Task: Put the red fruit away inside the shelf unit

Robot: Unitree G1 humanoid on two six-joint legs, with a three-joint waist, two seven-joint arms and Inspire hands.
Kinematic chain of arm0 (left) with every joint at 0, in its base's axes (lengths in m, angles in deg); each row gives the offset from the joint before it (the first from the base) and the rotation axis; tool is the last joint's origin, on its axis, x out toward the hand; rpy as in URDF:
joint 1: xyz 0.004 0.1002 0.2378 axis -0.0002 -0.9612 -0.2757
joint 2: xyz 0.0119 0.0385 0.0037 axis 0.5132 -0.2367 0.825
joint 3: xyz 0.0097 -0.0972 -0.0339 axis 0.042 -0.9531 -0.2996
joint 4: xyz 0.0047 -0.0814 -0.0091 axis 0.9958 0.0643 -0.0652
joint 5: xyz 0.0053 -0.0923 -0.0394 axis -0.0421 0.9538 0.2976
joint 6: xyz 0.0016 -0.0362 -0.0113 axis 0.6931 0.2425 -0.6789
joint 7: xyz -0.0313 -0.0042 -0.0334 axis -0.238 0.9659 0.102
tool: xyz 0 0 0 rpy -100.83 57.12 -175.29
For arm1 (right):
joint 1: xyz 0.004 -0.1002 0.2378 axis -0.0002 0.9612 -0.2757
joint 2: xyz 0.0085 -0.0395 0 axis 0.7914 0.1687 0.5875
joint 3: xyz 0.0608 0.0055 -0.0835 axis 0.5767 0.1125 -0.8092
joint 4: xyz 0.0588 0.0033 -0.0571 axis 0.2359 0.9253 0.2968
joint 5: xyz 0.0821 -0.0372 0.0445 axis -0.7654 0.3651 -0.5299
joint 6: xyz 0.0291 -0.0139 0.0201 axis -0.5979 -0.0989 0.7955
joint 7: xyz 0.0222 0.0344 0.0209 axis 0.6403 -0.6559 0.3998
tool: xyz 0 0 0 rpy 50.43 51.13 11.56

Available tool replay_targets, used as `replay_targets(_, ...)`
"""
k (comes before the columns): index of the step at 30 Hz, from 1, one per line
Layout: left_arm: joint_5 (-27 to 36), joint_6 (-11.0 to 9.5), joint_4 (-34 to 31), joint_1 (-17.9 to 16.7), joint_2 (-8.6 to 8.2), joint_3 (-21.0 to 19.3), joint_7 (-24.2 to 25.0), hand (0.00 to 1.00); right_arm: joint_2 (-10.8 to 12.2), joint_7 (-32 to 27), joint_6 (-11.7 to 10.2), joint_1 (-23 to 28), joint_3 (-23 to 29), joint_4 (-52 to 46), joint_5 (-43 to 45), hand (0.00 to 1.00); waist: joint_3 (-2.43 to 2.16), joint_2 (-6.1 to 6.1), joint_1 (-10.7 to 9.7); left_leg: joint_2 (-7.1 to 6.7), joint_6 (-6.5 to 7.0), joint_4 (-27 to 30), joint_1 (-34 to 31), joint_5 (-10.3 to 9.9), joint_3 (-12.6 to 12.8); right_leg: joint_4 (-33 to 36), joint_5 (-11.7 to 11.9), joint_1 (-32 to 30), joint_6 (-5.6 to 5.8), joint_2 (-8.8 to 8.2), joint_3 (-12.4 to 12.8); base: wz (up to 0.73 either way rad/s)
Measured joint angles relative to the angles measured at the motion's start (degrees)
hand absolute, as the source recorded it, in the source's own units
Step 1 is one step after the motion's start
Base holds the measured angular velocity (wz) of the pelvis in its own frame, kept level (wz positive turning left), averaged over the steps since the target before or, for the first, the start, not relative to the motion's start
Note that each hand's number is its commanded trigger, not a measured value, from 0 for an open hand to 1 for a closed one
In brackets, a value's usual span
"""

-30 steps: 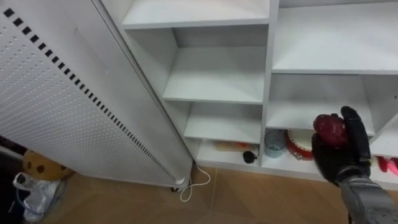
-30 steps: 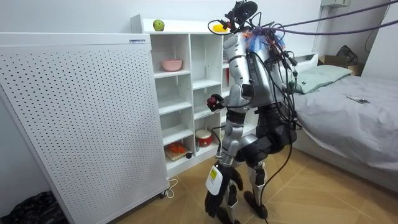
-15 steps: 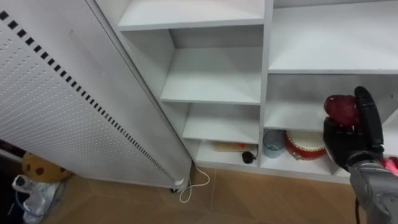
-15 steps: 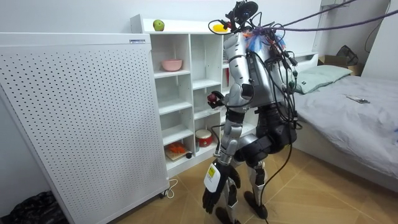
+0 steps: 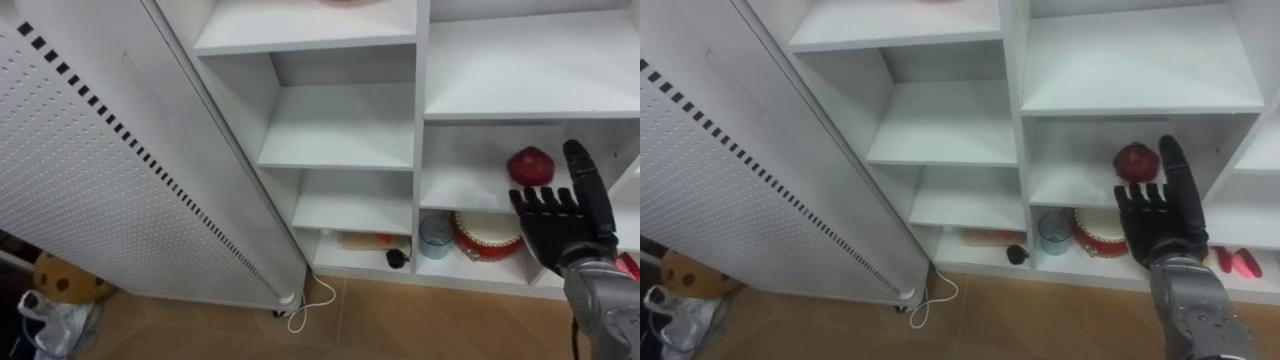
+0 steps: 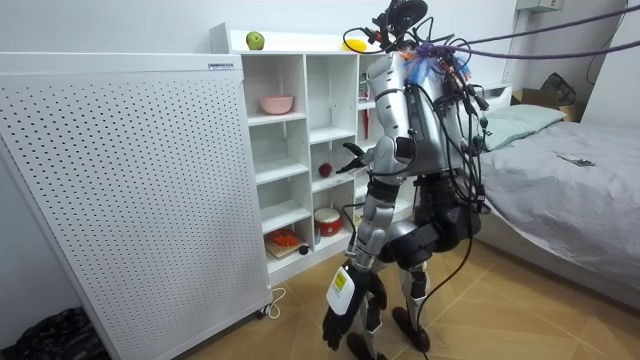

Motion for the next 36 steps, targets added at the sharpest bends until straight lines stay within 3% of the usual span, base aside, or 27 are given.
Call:
replay_targets(6,-0.06,0.02,-0.05,-0.15,0.00,0.00,0.14,0.00,-0.50,0.04,-0.01,0.00,0.01,0.00,0.00,0.00,-0.19,0.28,-0.04,0.10,-0.02,-0.03,0.18,-0.01,0.22,0.05,0.01,0.01,-0.02,0.11,0.31,-0.01)
replay_targets(23,0.05,-0.30,-0.04,-0.55,0.37,-0.08,2.41,0.00,-1.69,0.50,0.17,0.58,0.04,2.86,0.38,0.00,-0.16,0.25,-0.44,0.06,-0.03,-1.31,2.85,-0.05,0.59,-1.44,0.00,2.82,0.00,0.37,-0.05,0.00)
replay_targets(27,0.08,-0.24,-0.79,-1.14,0.58,-0.08,3.03,0.00,-1.58,1.74,0.38,3.60,-0.07,5.07,0.78,0.00,-0.13,0.20,-0.24,0.96,-0.10,-3.09,5.70,-0.07,0.48,-4.55,0.39,6.66,0.10,1.16,-1.34,0.01)
replay_targets(32,0.00,-0.29,1.80,-0.82,0.60,-0.40,4.74,0.00,-1.51,6.25,2.84,7.93,-1.05,14.68,3.74,0.00,-0.10,0.15,-0.28,0.94,-0.21,-7.18,11.57,0.00,0.09,-9.53,1.11,13.05,1.03,2.53,-1.94,0.00)
replay_targets(36,-0.67,-0.47,3.52,-0.57,0.60,-5.00,6.15,0.00,-1.31,9.96,3.96,15.53,-2.41,19.98,9.84,0.00,-0.05,0.10,-1.37,0.80,-0.44,-11.01,15.96,0.17,-1.05,-14.65,1.62,18.77,1.45,2.94,-3.71,0.11)
